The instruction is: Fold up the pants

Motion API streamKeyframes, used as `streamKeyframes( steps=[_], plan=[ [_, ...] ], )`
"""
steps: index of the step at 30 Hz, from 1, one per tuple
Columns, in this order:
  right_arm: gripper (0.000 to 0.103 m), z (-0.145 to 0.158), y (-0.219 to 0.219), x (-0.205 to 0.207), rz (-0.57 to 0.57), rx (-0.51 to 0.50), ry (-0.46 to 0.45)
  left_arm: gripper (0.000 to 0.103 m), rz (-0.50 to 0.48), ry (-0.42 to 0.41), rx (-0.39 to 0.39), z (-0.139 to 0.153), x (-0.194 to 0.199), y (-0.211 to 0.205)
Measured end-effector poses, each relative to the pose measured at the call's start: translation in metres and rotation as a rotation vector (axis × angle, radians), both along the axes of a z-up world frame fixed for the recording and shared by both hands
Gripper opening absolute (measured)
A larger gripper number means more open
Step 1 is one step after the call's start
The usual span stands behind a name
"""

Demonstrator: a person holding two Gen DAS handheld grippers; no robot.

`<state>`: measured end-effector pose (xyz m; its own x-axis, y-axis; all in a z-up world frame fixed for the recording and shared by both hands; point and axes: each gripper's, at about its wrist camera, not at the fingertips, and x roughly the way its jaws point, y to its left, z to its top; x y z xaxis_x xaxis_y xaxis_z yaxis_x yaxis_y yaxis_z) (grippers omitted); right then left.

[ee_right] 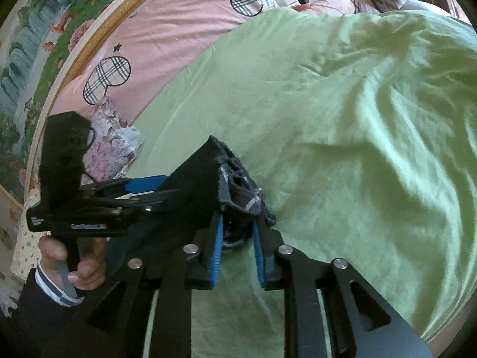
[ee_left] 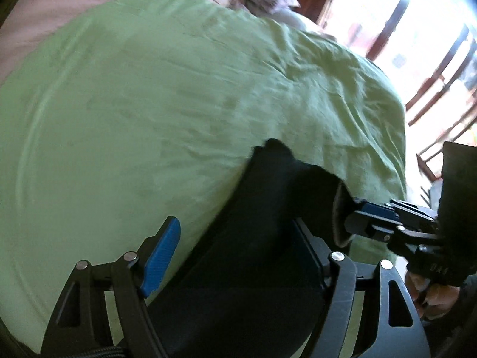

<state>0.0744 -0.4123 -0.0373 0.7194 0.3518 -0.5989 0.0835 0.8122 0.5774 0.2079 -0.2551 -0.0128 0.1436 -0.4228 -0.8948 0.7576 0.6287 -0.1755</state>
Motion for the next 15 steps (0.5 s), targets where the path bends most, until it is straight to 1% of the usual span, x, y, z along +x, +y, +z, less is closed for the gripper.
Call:
streamKeyframes(
  steps=[1,4,5,6,7,8,9,11,12,15],
  plan=[
    [0.027,0.000,0.000,-0.001,-0.004,-0.005,0.000,0.071,-0.015,0.007,0.002,-0.002,0.000,-0.004],
    [0.027,-0.003,0.000,-0.002,-0.010,-0.018,0.000,0.068,-0.038,0.028,0.007,-0.009,0.004,-0.015],
    [0.027,-0.004,-0.001,-0.003,-0.013,-0.016,-0.004,0.065,-0.038,0.037,0.000,-0.010,0.006,-0.017],
    [0.027,-0.004,-0.002,-0.003,-0.015,-0.013,-0.005,0.057,-0.039,0.053,-0.013,-0.010,0.009,-0.018],
    [0.027,-0.004,-0.002,-0.003,-0.015,-0.012,-0.002,0.052,-0.040,0.063,-0.024,-0.010,0.010,-0.019],
    [0.027,-0.004,-0.002,-0.004,-0.016,-0.012,-0.003,0.040,-0.043,0.074,-0.039,-0.009,0.012,-0.020],
    [0.027,-0.004,-0.002,-0.003,-0.013,-0.020,-0.003,0.024,-0.047,0.085,-0.050,-0.008,0.013,-0.021],
    [0.028,-0.006,-0.002,-0.003,-0.012,-0.019,-0.003,0.015,-0.049,0.092,-0.069,-0.005,0.013,-0.023],
    [0.028,-0.007,-0.004,-0.002,-0.010,-0.005,-0.003,0.013,-0.047,0.088,-0.073,-0.004,0.013,-0.024],
    [0.028,-0.007,-0.004,0.000,-0.002,0.004,-0.004,0.011,-0.039,0.091,-0.097,0.000,0.011,-0.021]
  ],
)
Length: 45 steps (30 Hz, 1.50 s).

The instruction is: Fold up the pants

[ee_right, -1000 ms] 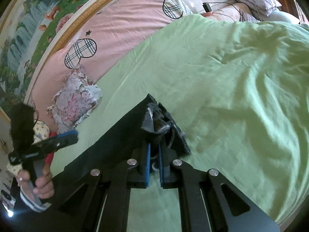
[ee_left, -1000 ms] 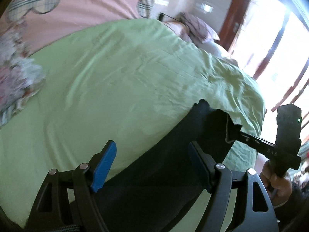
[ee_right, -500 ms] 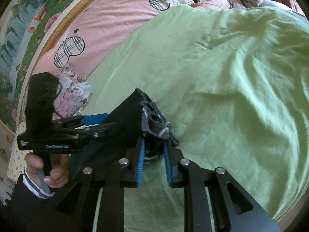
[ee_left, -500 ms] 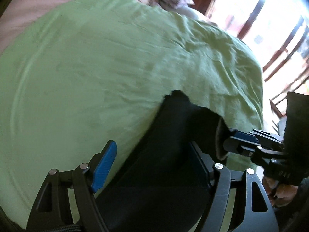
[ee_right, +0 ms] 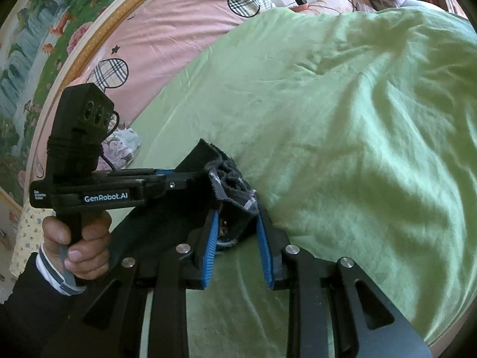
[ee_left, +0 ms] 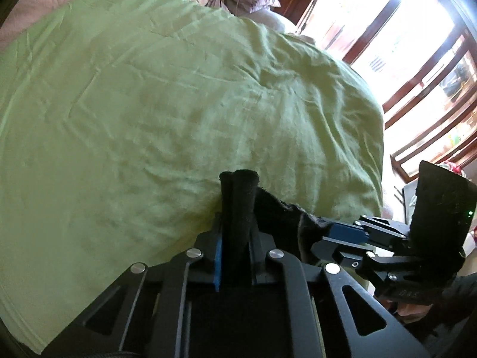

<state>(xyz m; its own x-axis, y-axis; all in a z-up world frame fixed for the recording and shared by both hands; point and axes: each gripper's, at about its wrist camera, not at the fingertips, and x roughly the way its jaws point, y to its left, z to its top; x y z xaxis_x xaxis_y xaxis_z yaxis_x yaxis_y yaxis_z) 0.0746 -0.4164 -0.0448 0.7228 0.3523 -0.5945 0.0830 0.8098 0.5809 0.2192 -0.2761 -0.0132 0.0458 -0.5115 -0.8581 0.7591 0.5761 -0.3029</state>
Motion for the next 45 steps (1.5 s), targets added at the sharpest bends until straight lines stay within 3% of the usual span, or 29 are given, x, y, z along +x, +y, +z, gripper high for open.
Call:
streamKeyframes(
  steps=[5,7,11,15,17,18,19,21,29,38,41,45],
  plan=[
    [0.029,0.001,-0.007,0.000,-0.015,0.022,-0.009,0.011,0.013,-0.007,-0.030,0.009,-0.002,0.007],
    [0.049,0.004,-0.011,-0.002,-0.059,-0.021,-0.009,0.011,0.024,0.001,-0.024,0.007,-0.001,0.007],
    [0.050,0.000,-0.016,0.001,-0.033,0.042,-0.016,0.011,0.035,0.001,-0.027,0.006,-0.002,0.007],
    [0.050,-0.001,-0.010,0.001,-0.019,0.041,-0.026,0.011,0.027,-0.013,-0.072,0.019,-0.008,0.015],
    [0.048,-0.001,-0.004,0.003,0.013,0.038,-0.033,0.011,0.028,-0.015,-0.095,0.026,-0.010,0.020],
    [0.039,-0.002,0.000,0.005,0.033,0.049,-0.034,0.011,0.029,-0.015,-0.099,0.029,-0.011,0.022],
    [0.024,-0.004,0.002,0.006,0.039,0.059,-0.030,0.011,0.029,-0.017,-0.100,0.031,-0.012,0.024],
    [0.018,-0.008,0.001,0.008,0.056,0.121,-0.025,0.011,0.028,-0.039,-0.103,0.037,-0.017,0.028],
    [0.017,0.039,0.016,-0.005,0.149,0.162,-0.181,0.010,0.054,-0.124,-0.195,0.084,-0.033,0.068],
    [0.017,0.108,0.064,0.016,0.401,0.305,-0.361,0.010,0.196,-0.189,-0.370,0.146,-0.045,0.161],
    [0.017,0.124,0.090,0.023,0.491,0.303,-0.396,0.010,0.241,-0.208,-0.396,0.148,-0.054,0.194],
    [0.017,0.119,0.126,0.028,0.570,0.304,-0.368,0.010,0.310,-0.201,-0.393,0.126,-0.068,0.231]
  ],
)
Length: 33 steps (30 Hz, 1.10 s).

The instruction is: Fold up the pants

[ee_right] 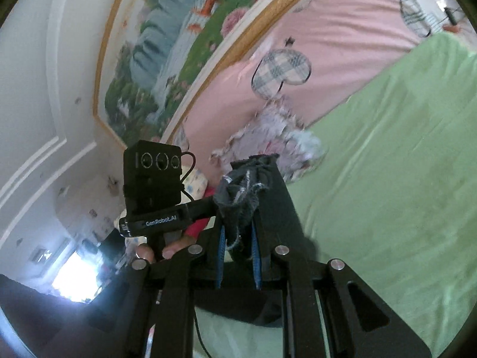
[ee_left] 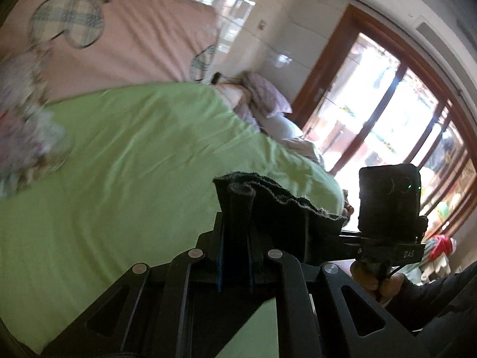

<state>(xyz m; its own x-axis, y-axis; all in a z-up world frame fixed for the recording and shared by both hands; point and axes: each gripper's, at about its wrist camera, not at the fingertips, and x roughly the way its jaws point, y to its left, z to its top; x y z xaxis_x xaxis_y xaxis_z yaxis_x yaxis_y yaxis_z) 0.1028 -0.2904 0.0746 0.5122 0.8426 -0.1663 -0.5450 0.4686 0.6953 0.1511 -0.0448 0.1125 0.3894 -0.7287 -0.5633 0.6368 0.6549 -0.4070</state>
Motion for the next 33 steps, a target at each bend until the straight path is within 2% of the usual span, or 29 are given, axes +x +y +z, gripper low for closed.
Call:
streamKeyframes(
  steps=[6,14,20,27,30,33],
  plan=[
    [0.017,-0.032,0.056,0.008,0.086,-0.052,0.086,0.011,0.094,0.065,-0.024,-0.043,-0.015,0.049],
    [0.017,-0.077,0.110,0.015,0.140,-0.168,0.165,0.011,0.178,0.151,-0.025,-0.101,-0.021,0.084],
    [0.017,-0.097,0.134,0.012,0.165,-0.264,0.182,0.009,0.232,0.181,-0.018,-0.127,-0.033,0.102],
    [0.018,-0.111,0.146,0.011,0.182,-0.332,0.201,0.008,0.281,0.218,0.000,-0.144,-0.043,0.113],
    [0.023,-0.114,0.150,0.010,0.193,-0.374,0.198,0.008,0.314,0.237,-0.005,-0.150,-0.050,0.123],
    [0.042,-0.114,0.154,0.007,0.217,-0.374,0.192,0.008,0.359,0.247,-0.016,-0.153,-0.058,0.135]
  ],
)
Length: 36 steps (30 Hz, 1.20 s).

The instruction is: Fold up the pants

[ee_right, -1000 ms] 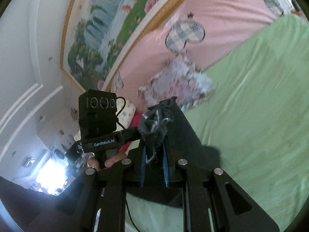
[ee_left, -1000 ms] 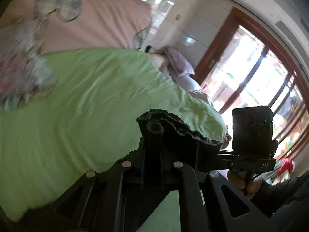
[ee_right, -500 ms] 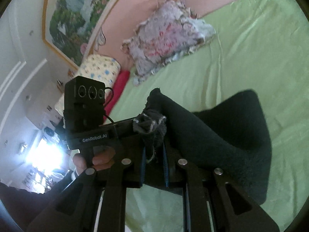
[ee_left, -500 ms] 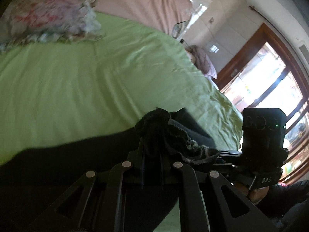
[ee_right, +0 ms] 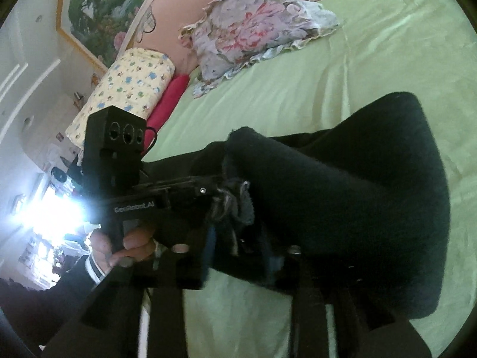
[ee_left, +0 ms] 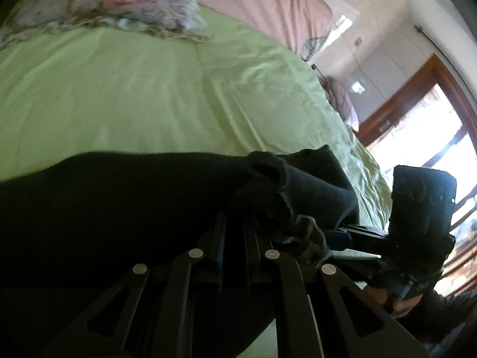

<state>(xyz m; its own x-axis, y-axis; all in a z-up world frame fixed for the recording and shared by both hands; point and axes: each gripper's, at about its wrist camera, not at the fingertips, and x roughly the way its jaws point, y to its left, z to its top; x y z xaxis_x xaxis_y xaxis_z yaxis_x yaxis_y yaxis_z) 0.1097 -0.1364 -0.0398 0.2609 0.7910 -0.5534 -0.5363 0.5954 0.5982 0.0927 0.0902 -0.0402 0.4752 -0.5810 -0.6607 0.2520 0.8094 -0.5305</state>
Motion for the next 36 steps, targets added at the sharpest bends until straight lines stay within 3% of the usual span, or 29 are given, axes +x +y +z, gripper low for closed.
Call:
streamKeyframes(
  steps=[3,16,20,36],
  plan=[
    [0.052,0.003,0.008,-0.006,0.024,-0.018,-0.020,0.009,0.052,-0.002,0.010,0.000,-0.011,0.012],
    [0.052,0.019,0.031,-0.020,0.092,0.008,-0.027,0.031,0.294,-0.009,0.020,0.013,-0.065,0.054],
    [0.052,0.024,0.040,-0.021,0.110,0.015,-0.037,0.043,0.368,-0.020,0.009,0.019,-0.086,0.069],
    [0.052,0.029,0.098,-0.016,0.209,0.018,-0.039,0.044,0.600,-0.017,-0.074,0.027,-0.152,0.132]
  ],
)
